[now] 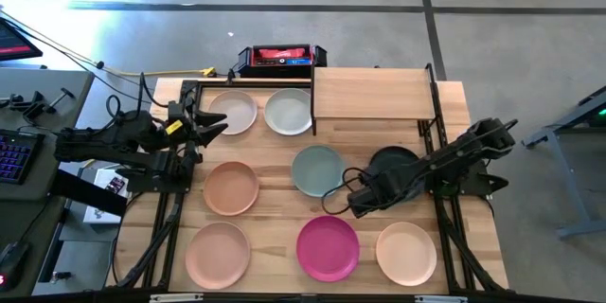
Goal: Place and stack plates onto a shelf
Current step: Put the black plate on the shelf
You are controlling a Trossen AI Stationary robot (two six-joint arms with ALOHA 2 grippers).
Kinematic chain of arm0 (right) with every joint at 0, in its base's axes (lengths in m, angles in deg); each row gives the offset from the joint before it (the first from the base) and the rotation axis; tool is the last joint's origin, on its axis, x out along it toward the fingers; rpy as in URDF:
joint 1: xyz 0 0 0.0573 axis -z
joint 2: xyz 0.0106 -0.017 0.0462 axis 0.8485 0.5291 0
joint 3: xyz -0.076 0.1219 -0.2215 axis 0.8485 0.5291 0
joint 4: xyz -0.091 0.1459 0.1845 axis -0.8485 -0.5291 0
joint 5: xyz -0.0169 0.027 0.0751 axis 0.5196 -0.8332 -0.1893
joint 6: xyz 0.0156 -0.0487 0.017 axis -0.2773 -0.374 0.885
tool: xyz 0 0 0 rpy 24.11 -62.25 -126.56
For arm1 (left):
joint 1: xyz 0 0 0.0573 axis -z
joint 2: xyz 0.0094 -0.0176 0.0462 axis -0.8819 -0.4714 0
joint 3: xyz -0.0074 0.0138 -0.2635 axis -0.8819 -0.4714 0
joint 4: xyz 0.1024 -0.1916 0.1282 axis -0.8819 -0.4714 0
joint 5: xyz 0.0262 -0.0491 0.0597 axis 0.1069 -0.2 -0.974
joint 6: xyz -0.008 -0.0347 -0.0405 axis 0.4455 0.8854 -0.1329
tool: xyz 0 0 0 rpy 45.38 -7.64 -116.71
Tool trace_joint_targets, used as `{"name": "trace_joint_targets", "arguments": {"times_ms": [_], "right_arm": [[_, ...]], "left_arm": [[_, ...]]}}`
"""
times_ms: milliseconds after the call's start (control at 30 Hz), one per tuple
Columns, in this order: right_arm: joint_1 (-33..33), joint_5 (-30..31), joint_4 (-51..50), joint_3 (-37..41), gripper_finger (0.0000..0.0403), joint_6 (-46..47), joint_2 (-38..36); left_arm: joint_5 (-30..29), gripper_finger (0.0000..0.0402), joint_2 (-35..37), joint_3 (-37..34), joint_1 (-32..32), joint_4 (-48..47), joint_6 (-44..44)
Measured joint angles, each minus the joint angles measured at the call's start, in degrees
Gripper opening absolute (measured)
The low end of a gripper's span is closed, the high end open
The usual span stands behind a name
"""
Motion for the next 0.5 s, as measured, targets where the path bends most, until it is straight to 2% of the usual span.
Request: {"name": "trace_joint_targets", "arguments": {"times_ms": [500], "right_arm": [[0.4,3.1,-2.3,0.1,0.0078,-1.3,7.7]], "left_arm": [[0.0,0.0131,0.0,0.0,0.0,0.0,0.0]]}}
